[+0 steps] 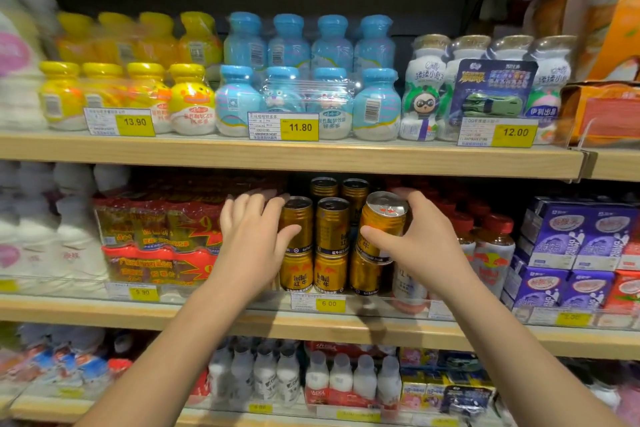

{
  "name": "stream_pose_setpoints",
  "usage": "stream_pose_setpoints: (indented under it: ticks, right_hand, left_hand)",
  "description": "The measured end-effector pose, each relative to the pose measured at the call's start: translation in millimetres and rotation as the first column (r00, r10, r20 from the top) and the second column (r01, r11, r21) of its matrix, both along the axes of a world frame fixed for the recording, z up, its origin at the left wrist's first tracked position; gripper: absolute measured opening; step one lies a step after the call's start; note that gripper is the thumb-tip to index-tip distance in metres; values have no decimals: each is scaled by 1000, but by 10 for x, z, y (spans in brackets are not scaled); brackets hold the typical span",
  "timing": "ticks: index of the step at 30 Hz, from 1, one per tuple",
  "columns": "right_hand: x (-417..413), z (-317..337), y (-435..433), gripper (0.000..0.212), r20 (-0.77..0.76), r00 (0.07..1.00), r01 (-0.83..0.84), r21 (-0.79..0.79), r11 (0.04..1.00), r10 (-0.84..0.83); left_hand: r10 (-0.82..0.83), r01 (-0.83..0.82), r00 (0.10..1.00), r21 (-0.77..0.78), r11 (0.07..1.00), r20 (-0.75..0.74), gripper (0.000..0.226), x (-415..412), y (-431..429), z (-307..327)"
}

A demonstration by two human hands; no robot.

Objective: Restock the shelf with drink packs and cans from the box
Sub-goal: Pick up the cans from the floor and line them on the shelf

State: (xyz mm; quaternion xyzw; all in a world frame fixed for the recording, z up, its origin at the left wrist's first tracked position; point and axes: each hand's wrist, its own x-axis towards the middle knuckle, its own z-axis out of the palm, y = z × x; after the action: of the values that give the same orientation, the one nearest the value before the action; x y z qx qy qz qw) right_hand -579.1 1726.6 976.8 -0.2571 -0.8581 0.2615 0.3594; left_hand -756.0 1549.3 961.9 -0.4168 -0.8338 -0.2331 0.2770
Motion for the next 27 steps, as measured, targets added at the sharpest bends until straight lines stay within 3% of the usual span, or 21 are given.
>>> stream_pose_setpoints:
  ticks: [4, 8, 12, 18, 22, 25, 27]
  right_hand:
    - [-313, 56, 77, 47, 109, 992, 64, 66, 996, -71]
    - [-542, 21, 107, 69, 161, 983, 84, 12, 996, -85]
    - [-672, -50, 129, 69, 246, 964, 125, -75, 989, -103]
    - [-715, -91, 102, 72, 292, 947, 161, -61, 985, -136]
    - [-669, -93, 56, 78, 268, 954, 147, -31, 989, -133]
    - [-592, -79, 3, 57, 216, 970, 105, 27, 994, -109]
    - [-530, -95, -57, 61, 136, 987, 71, 70, 995, -80]
  left_hand:
    - [-117, 110, 992, 116, 987, 57, 49, 174, -262, 44]
    - [-149, 133, 984, 160, 978, 95, 50, 291, -462, 67]
    - [-160, 142, 983, 188, 972, 88, 49, 351, -593, 62]
    - [-159, 135, 981, 204, 970, 110, 49, 375, -613, 64]
    - [-166, 141, 979, 194, 971, 120, 49, 399, -574, 46]
    - [-167, 147, 980, 179, 973, 105, 49, 396, -552, 33]
    - [-155, 137, 983, 166, 977, 101, 50, 386, -543, 25]
